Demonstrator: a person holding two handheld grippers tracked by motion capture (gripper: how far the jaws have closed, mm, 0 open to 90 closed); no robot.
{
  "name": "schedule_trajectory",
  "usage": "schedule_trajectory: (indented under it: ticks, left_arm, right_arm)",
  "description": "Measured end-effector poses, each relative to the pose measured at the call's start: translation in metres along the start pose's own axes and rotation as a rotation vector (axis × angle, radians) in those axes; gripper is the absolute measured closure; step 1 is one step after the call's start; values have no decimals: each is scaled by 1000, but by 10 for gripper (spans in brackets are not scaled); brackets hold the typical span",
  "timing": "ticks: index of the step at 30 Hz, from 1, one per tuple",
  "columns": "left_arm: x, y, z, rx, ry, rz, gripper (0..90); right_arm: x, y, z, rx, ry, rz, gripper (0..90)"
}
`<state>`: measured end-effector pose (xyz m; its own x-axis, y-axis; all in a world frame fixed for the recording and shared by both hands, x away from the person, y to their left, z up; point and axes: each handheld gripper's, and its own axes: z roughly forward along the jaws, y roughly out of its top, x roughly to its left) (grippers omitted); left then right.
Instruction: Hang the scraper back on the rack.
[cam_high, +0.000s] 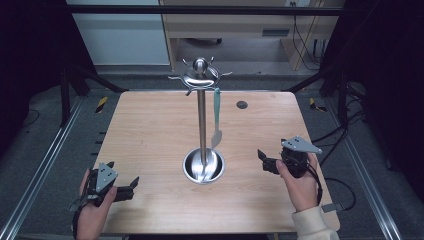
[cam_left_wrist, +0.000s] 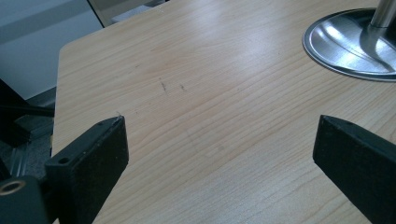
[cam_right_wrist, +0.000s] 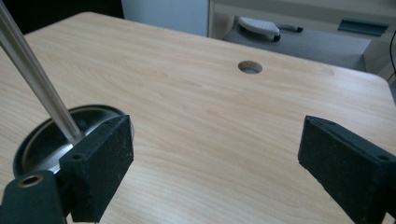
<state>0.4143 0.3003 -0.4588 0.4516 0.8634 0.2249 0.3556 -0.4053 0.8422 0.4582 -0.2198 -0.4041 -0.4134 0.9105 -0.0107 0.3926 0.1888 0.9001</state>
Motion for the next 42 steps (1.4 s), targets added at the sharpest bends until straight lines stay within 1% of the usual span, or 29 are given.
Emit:
schedule_trajectory:
  ticks: [11, 14, 16, 18, 23, 25, 27, 28, 30, 33, 35, 37, 42]
  left_arm:
    - [0, 0, 0, 5, -4, 3, 31]
    - [-1, 0, 1, 7, -4, 3, 31]
    - [-1, 0, 2, 8, -7, 6, 32]
    - [-1, 0, 2, 9, -7, 7, 31]
    - [-1, 0, 2, 11, -7, 8, 31]
    - [-1, 0, 2, 10, -7, 7, 32]
    - [-1, 0, 2, 8, -2, 6, 31]
    - [0, 0, 2, 8, -2, 6, 31]
    - [0, 0, 2, 8, 2, 7, 31]
    - [0, 0, 2, 8, 2, 8, 32]
    - [0, 1, 2, 9, 3, 12, 32]
    - [0, 1, 2, 11, 1, 12, 31]
    - [-1, 1, 2, 9, 4, 17, 32]
  right_arm:
    - [-1, -21, 22, 71, 8, 15, 108]
    - [-2, -26, 28, 94, 4, 13, 107]
    - [-2, -29, 32, 107, -8, 18, 109]
    - [-2, -33, 38, 117, -19, 33, 112]
    - [1, -40, 50, 153, -31, 31, 113]
    - [1, -41, 55, 160, -33, 32, 113]
    - [0, -41, 57, 154, -37, 34, 117]
    - [1, -41, 58, 152, -40, 35, 117]
    - [2, -43, 58, 148, -47, 11, 117]
    - [3, -48, 55, 137, -46, -7, 118]
    - [3, -51, 50, 131, -38, -4, 118]
    - [3, -54, 45, 129, -28, -11, 118]
    - [-3, -56, 39, 113, -40, 6, 118]
